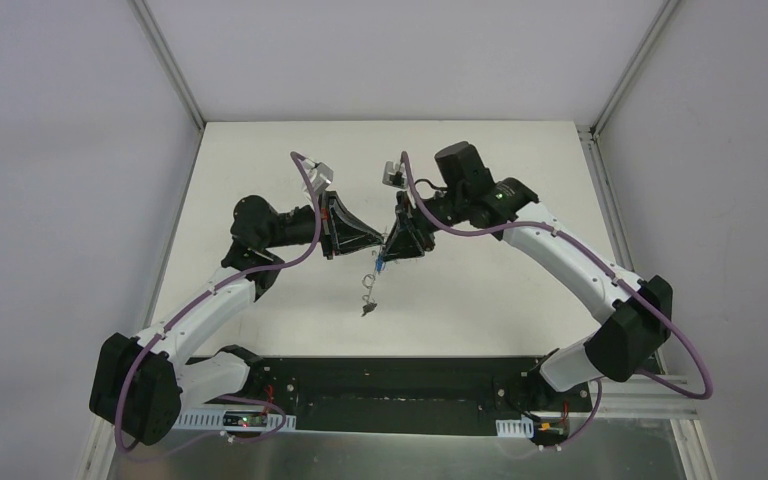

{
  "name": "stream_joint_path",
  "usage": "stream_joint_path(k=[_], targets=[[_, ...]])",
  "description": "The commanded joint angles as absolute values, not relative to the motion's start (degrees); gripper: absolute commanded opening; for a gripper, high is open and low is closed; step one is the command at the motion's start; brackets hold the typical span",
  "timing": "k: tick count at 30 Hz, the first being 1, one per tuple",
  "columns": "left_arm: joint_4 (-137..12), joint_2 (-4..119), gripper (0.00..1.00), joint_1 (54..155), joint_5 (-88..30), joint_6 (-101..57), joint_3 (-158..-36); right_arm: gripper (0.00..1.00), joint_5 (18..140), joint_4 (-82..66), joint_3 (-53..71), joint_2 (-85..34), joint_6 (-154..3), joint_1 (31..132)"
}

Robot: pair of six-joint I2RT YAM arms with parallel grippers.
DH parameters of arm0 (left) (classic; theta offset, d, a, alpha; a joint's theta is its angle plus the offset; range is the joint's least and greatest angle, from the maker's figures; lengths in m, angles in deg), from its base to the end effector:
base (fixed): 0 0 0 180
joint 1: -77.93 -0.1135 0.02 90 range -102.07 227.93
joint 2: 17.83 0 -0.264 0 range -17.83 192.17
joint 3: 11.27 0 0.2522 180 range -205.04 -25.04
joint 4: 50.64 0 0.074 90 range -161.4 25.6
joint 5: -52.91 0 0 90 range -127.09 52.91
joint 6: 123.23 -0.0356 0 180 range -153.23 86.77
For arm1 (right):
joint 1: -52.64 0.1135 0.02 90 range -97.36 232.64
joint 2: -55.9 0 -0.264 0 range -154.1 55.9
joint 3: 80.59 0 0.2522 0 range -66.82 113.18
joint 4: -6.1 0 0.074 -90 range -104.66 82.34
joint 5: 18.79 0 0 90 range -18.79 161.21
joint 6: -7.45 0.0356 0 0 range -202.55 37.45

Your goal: Put the keys on the keyring

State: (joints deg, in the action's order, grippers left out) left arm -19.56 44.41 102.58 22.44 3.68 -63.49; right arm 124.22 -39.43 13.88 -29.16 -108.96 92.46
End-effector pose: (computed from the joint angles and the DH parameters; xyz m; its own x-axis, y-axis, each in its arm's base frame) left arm 0.1974 -0.1244 0.3363 -0.3049 -0.1952 -0.9322 0.9498 0.0103 -0.3128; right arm 0.2300 0.2288 0.3615 -0.0137 -0.3599 -0.9329 -0.9903 -0.1241 0.0624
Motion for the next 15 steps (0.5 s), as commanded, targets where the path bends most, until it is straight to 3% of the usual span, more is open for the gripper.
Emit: stream_joint_path(k=[1,8,15], targets=[[-14.3,42.6,0.00,102.1,22.7,4.5,-63.7,0.23,126.0,-38.0,15.1,-29.4,-109.1,93.1],[-14.1,42.8,0.00,102.1,22.5,4.3,-63.7,0.08,126.5,-38.0,15.2,-29.6,-109.0,93.3],[-14.6,42.9,0.00,102.1,22.3,3.6,-63.8,0.00,126.7,-38.2,15.3,-30.1,-108.9,93.6]])
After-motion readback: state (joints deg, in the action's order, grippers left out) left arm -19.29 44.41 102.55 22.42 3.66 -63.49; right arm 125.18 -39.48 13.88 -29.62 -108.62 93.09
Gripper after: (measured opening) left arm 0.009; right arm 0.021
